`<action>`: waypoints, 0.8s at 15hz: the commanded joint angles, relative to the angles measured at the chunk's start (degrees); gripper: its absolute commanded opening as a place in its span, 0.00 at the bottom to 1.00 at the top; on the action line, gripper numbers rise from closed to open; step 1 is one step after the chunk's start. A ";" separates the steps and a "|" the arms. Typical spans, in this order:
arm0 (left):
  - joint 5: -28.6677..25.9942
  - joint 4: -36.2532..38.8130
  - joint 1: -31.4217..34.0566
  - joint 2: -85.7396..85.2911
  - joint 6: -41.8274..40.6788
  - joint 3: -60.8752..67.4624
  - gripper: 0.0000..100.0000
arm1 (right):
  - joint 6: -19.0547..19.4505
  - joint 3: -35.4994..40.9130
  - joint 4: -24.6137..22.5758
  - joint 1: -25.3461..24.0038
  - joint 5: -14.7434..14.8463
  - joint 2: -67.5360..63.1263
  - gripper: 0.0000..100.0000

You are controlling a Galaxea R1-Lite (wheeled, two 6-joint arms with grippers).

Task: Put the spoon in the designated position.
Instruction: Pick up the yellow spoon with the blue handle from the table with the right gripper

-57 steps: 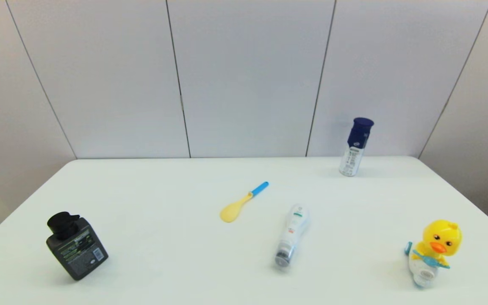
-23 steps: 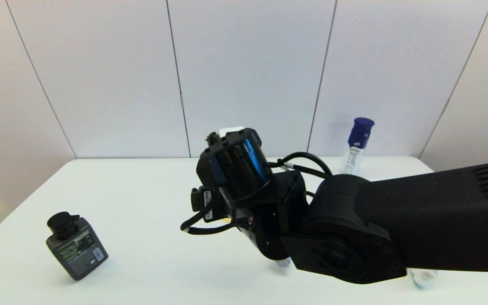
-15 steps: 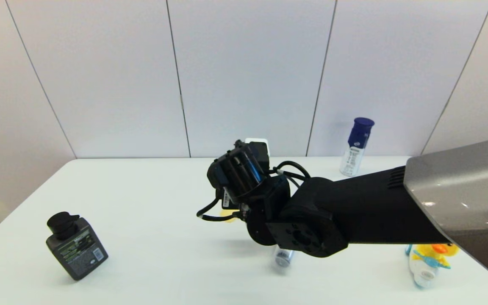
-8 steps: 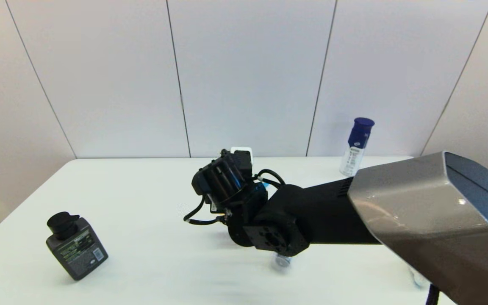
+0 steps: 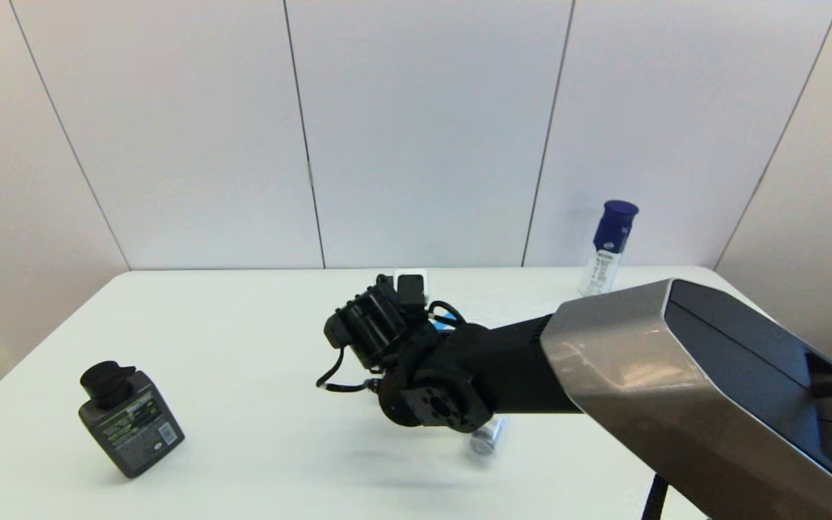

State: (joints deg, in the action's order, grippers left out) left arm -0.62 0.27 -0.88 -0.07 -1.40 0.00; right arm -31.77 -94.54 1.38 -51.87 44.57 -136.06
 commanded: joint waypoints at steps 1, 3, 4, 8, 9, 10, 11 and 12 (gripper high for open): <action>0.01 0.08 0.00 0.07 0.00 0.00 1.00 | -0.40 -2.05 1.96 0.72 1.66 -0.87 1.00; 0.01 0.08 0.00 0.07 0.00 0.00 1.00 | -0.49 -2.93 2.05 0.72 1.57 -1.75 1.00; 0.01 0.08 0.00 0.07 0.00 0.00 1.00 | -0.66 -3.28 2.05 0.63 1.49 -2.28 1.00; 0.01 0.08 0.00 0.07 0.00 0.00 1.00 | -4.27 -4.34 4.16 0.10 1.05 -3.42 1.00; 0.01 0.08 0.00 0.07 0.00 0.00 1.00 | -5.41 -5.04 5.30 0.10 1.05 -3.69 1.00; 0.01 0.08 0.00 0.07 0.00 0.00 1.00 | -6.64 -5.48 6.09 0.19 1.05 -3.69 1.00; 0.01 0.08 0.00 0.07 0.00 0.00 1.00 | -7.96 -5.66 6.97 0.19 1.05 -3.77 1.00; 0.09 0.08 0.00 0.07 0.00 0.00 1.00 | -9.45 -5.66 7.50 0.19 0.96 -3.77 1.00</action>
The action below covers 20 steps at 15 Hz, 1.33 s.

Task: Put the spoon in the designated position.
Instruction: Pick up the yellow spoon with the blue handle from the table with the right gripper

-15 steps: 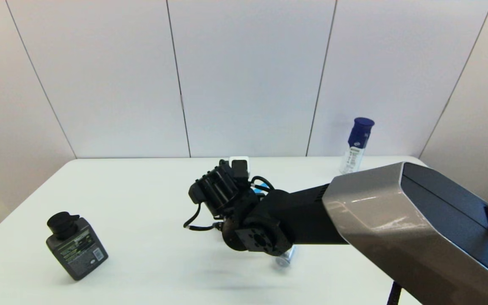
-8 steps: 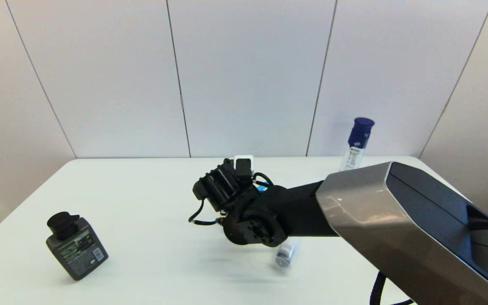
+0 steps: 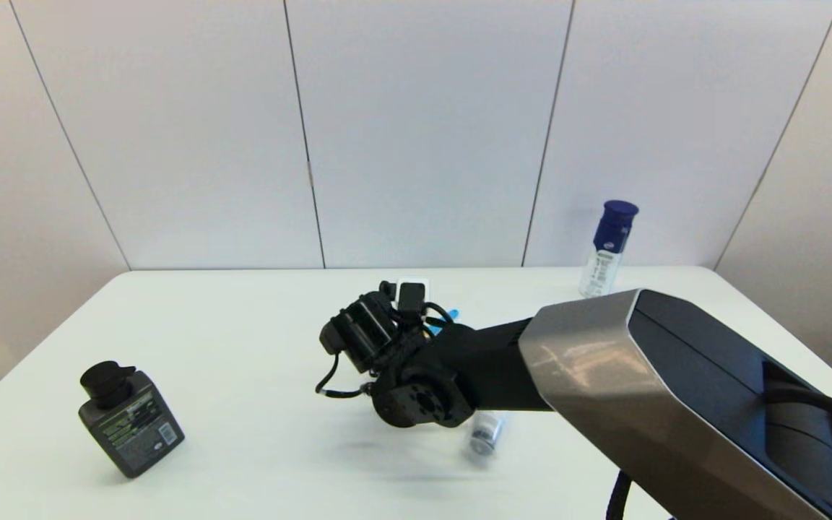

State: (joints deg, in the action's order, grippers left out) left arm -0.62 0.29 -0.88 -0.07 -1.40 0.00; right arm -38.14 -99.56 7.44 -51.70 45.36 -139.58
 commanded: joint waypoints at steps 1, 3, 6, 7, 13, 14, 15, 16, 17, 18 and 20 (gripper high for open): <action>0.01 -0.12 0.00 0.07 0.00 0.00 1.00 | -4.04 -0.63 1.53 0.02 0.08 -0.34 1.00; 0.01 0.06 0.00 0.07 0.00 0.00 1.00 | -5.54 -0.90 2.76 0.02 -0.27 -0.69 1.00; 0.01 0.06 0.00 0.07 0.00 0.00 1.00 | -7.21 -2.13 4.69 0.02 -0.36 -0.95 1.00; 0.01 -0.12 0.00 0.07 0.00 0.00 1.00 | -7.38 -2.48 4.78 0.02 -0.36 -1.04 1.00; 0.01 0.06 0.00 0.07 0.00 0.00 1.00 | -6.77 -4.33 4.87 -0.07 -0.45 -2.01 0.00; 0.01 -0.12 0.00 0.07 0.00 0.00 1.00 | -6.68 -4.41 4.87 -0.07 -0.45 -2.01 0.00; 0.01 -0.12 0.00 0.07 0.00 0.00 1.00 | -6.68 -4.41 4.87 -0.07 -0.45 -2.01 0.00; 0.01 0.06 0.00 0.07 0.00 0.00 1.00 | -6.59 -4.50 4.87 -0.07 -0.45 -2.10 0.00; 0.01 0.06 0.00 0.07 0.00 0.00 1.00 | -6.42 -4.77 4.87 -0.07 -0.45 -2.19 0.00; 0.01 0.06 0.00 0.07 0.00 0.00 1.00 | -6.15 -4.85 4.87 -0.07 -0.45 -2.19 0.00; 0.01 0.06 0.00 0.07 0.00 0.00 1.00 | -6.15 -5.82 4.87 -0.07 -0.45 -2.27 0.00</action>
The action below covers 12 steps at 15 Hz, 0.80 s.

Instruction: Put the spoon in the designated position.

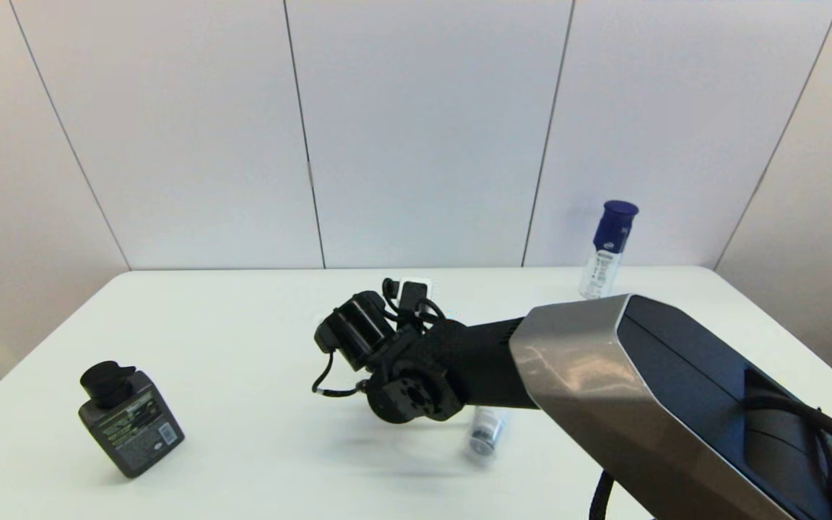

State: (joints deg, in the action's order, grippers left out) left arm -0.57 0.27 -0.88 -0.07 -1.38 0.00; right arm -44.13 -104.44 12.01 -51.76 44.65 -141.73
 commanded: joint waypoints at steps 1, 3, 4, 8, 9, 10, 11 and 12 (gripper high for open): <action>-0.04 -0.09 0.00 0.07 -0.03 0.00 1.00 | 0.01 -1.38 0.30 -0.09 0.26 -0.13 0.00; -0.04 -0.09 0.00 0.07 -0.03 0.00 1.00 | 0.80 -2.09 0.30 -0.01 0.26 0.05 0.00; -0.04 0.08 0.00 0.07 -0.03 0.00 1.00 | 1.50 -2.61 0.30 -0.01 0.26 0.14 0.00; -0.04 0.08 0.00 0.07 -0.03 0.00 1.00 | 2.82 -3.49 0.30 -0.09 0.43 1.10 0.00; -0.04 -0.09 0.00 0.07 -0.03 0.00 1.00 | 3.44 -3.49 0.21 -0.01 0.43 1.81 0.00; -0.04 0.08 0.00 0.07 -0.03 0.00 1.00 | 4.14 -3.49 0.30 0.17 0.43 2.51 0.00; -0.04 0.08 0.00 0.07 -0.03 0.00 1.00 | 5.19 -3.58 0.21 0.35 0.43 2.86 0.00; -0.04 0.08 0.00 0.07 -0.03 0.00 1.00 | 6.95 -3.84 0.21 0.52 0.52 3.39 0.00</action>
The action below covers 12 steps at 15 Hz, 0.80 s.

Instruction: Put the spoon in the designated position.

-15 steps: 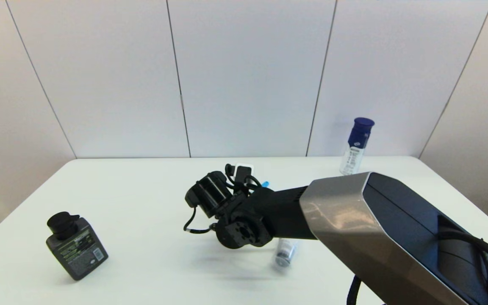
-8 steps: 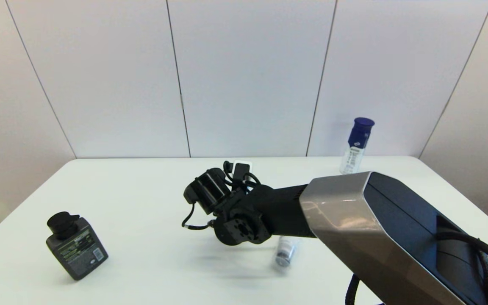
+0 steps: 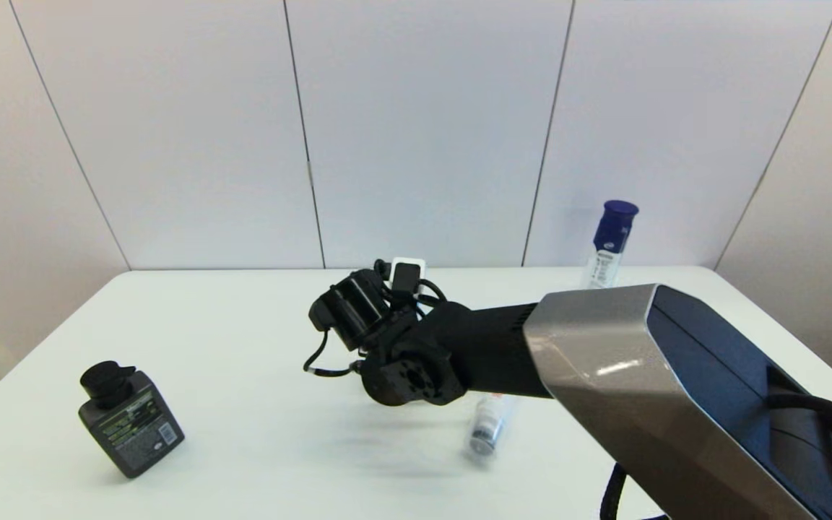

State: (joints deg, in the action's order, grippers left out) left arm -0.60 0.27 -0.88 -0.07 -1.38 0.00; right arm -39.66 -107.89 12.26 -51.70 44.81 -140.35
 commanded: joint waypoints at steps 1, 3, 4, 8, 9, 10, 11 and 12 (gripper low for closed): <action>0.07 0.08 0.00 0.07 -0.03 0.00 1.00 | 3.53 -0.39 -0.13 0.81 0.36 2.80 0.00; -0.02 0.08 0.00 0.07 -0.03 0.00 1.00 | 5.55 -0.31 0.04 1.08 0.45 4.91 0.00; -0.02 -0.09 0.00 0.07 -0.03 0.00 1.00 | 6.78 -0.22 0.13 1.34 0.45 6.40 0.00; -0.02 -0.09 0.00 0.07 -0.03 0.00 1.00 | 12.32 -0.31 5.49 3.54 0.45 15.63 0.00; -0.02 0.08 0.00 0.07 -0.03 0.00 1.00 | 13.82 -0.31 6.19 4.24 0.45 17.74 0.00; -0.02 0.08 0.00 0.07 -0.03 0.00 1.00 | 16.19 -0.39 6.11 5.12 0.45 19.85 0.00; -0.02 0.08 0.00 0.07 -0.03 0.09 1.00 | 18.74 -0.31 6.19 6.35 0.45 22.31 0.00; -0.02 0.08 0.00 0.07 -0.03 0.00 1.00 | 21.02 -0.31 6.11 7.40 0.45 24.42 0.00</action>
State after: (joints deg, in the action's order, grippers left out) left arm -0.62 0.29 -0.88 -0.07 -1.40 0.00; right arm -23.06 -108.19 18.13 -46.86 45.03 -123.06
